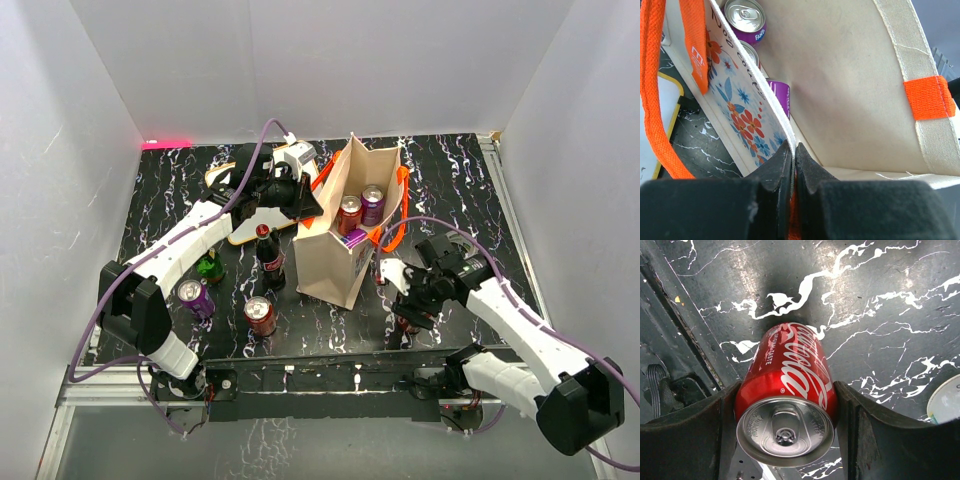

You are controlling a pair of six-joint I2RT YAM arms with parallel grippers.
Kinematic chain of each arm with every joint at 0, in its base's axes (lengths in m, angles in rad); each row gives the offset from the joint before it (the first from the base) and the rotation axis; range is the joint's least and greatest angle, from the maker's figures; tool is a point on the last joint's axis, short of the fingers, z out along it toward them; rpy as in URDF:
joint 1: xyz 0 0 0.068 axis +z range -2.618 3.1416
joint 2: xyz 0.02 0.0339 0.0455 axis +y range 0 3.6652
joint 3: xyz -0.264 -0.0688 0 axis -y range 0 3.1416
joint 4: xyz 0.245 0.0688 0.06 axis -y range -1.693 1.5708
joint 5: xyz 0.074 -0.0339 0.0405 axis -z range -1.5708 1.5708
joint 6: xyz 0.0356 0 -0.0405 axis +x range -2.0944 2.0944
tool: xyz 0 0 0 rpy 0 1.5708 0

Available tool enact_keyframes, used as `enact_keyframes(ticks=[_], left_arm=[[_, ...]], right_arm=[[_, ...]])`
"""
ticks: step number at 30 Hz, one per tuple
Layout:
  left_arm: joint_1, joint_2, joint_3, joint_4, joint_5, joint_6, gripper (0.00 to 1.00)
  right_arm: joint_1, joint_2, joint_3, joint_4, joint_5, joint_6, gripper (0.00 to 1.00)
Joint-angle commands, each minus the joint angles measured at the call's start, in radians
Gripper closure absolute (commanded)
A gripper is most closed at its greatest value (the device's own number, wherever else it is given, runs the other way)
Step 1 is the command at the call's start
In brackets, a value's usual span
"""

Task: Place the beverage into the canvas bag
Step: Pick up the drink from the center of the board.

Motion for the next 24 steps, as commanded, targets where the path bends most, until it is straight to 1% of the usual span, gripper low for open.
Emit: enact_keyframes(ticks=[1,3,4,6,10,13,15,17,18,21,24], left_arm=[[-0.003,-0.033,0.017,-0.016,0.017,0.019,0.94],[-0.003,-0.03,0.021,-0.02,0.016,0.02,0.89],[-0.002,-0.028,0.027,-0.025,0.016,0.02,0.85],[-0.003,-0.025,0.043,-0.039,0.027,0.02,0.73],[-0.002,-0.021,0.089,-0.066,0.049,0.014,0.42],[-0.003,-0.016,0.143,-0.099,0.063,0.011,0.2],[-0.003,-0.016,0.181,-0.119,0.064,0.013,0.1],[-0.003,-0.016,0.228,-0.153,0.071,0.031,0.04],[-0.002,-0.016,0.252,-0.176,0.074,0.049,0.03],[-0.003,-0.012,0.321,-0.244,0.065,0.121,0.03],[-0.002,0.006,0.375,-0.321,0.002,0.167,0.03]], right_arm=[[0.004,-0.065,0.059,0.049,-0.006,0.026,0.91],[0.004,-0.089,0.087,0.063,0.002,0.052,0.92],[0.003,-0.097,0.102,0.071,0.015,0.075,0.92],[-0.011,-0.09,0.125,0.078,0.052,0.118,0.92],[-0.075,-0.084,0.162,0.114,0.074,0.165,0.92],[-0.151,-0.055,0.223,0.124,0.089,0.208,0.92],[-0.213,-0.025,0.272,0.124,0.115,0.237,0.92],[-0.277,0.009,0.319,0.134,0.161,0.272,0.92],[-0.318,0.028,0.342,0.138,0.18,0.285,0.92],[-0.395,0.086,0.418,0.158,0.186,0.337,0.92],[-0.414,0.172,0.486,0.178,0.192,0.381,0.92]])
